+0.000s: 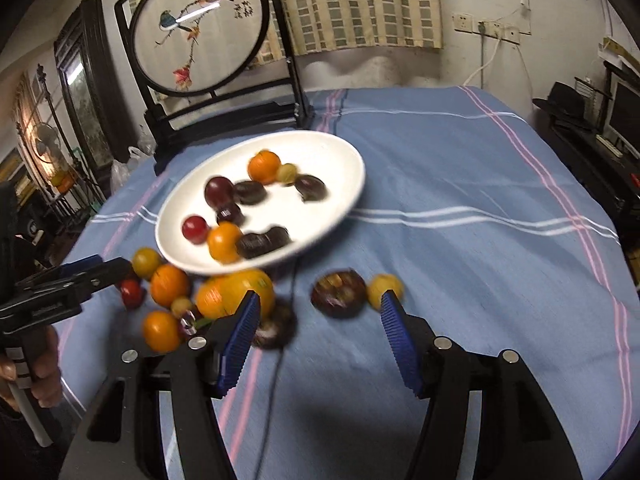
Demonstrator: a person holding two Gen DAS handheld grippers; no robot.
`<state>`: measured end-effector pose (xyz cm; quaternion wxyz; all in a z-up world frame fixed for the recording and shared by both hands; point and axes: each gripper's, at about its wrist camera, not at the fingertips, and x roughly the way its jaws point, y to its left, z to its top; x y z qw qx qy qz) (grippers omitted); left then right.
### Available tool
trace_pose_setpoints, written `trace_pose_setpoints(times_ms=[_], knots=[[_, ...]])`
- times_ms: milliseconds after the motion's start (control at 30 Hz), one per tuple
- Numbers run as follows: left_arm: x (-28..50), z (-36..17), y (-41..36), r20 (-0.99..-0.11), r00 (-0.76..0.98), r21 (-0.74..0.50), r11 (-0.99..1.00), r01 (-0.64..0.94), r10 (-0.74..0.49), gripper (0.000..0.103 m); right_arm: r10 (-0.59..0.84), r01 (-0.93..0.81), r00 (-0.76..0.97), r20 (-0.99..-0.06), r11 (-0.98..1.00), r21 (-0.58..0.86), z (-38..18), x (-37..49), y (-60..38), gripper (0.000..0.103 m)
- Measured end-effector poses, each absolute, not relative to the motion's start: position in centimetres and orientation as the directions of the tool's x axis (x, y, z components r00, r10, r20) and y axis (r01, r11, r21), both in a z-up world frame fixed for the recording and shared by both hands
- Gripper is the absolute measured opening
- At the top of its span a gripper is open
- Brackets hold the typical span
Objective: Organize fruits
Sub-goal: 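Withdraw both grippers from the plate toward the remaining fruits, then grasp a small yellow fruit with the right gripper while the left gripper grasps a mandarin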
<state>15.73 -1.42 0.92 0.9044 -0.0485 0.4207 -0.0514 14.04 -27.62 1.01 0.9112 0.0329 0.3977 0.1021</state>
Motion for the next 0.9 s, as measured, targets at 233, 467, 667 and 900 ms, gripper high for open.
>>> trace_pose_setpoints(times_ms=[233, 467, 667, 900], knots=[[12.7, -0.5, -1.9, -0.755, 0.65, -0.053, 0.995, 0.08, -0.093, 0.082, 0.137, -0.129, 0.634, -0.761, 0.989, 0.071, -0.9, 13.1, -28.2, 0.063], [12.6, -1.5, -2.5, -0.772, 0.627, -0.034, 0.992, 0.121, -0.103, 0.082, 0.015, -0.112, 0.591, -0.807, 0.992, -0.063, -2.7, 14.8, -28.7, 0.038], [13.0, -2.1, -2.5, -0.782, 0.612, -0.051, 0.99, 0.128, -0.119, 0.082, 0.043, -0.103, 0.582, -0.812, 0.994, -0.021, -3.8, 16.9, -29.4, 0.038], [13.2, -2.3, -2.1, -0.789, 0.602, -0.067, 0.991, 0.117, -0.124, 0.082, 0.054, -0.125, 0.592, -0.804, 0.992, -0.025, -3.8, 19.9, -28.5, 0.027]])
